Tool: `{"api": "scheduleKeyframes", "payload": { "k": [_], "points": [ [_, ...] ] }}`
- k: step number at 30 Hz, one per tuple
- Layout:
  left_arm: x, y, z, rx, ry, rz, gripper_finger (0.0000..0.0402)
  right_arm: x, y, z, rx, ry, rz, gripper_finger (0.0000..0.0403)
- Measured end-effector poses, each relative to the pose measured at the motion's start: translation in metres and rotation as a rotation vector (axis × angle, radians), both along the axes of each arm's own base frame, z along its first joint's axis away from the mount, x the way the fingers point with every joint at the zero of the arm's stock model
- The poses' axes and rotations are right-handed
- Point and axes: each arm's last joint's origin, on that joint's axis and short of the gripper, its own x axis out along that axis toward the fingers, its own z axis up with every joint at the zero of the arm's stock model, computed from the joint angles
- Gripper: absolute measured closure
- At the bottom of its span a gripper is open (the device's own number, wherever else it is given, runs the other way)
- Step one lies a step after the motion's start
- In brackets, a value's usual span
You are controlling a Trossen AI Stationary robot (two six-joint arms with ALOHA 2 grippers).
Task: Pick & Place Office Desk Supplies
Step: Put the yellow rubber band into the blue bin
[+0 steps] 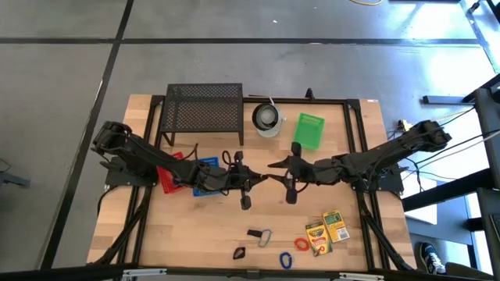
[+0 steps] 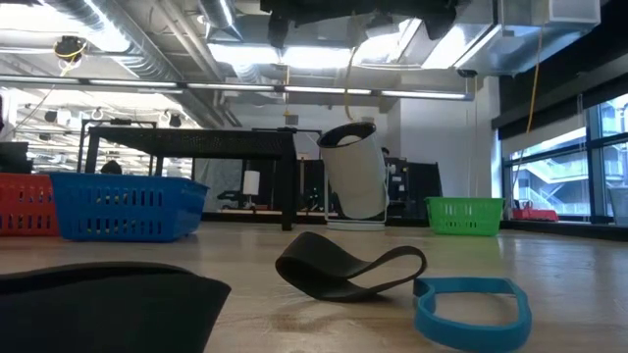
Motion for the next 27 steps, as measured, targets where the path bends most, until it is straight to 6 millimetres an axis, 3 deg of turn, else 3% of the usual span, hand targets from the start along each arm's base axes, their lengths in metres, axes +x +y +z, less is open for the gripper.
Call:
{"api": "scheduleKeyframes", "payload": {
  "k": [5, 10, 17, 27],
  "points": [
    [-0.004, 0.001, 0.005, -0.011, 0.003, 0.010, 0.0400, -0.005, 0.000, -0.007, -0.011, 0.091, -0.004, 0.0206],
    [-0.010, 0.003, 0.009, 0.009, 0.024, 0.064, 0.0399, -0.009, -0.001, -0.015, 0.003, 0.172, -0.022, 0.0181],
    [-0.027, 0.007, 0.013, 0.025, 0.112, 0.209, 0.0398, -0.013, -0.003, -0.024, 0.043, 0.261, -0.052, 0.0185],
    [-0.078, 0.000, 0.027, -0.017, 0.217, 0.346, 0.0398, -0.017, -0.004, -0.029, 0.054, 0.317, -0.073, 0.0209]
  ]
}}
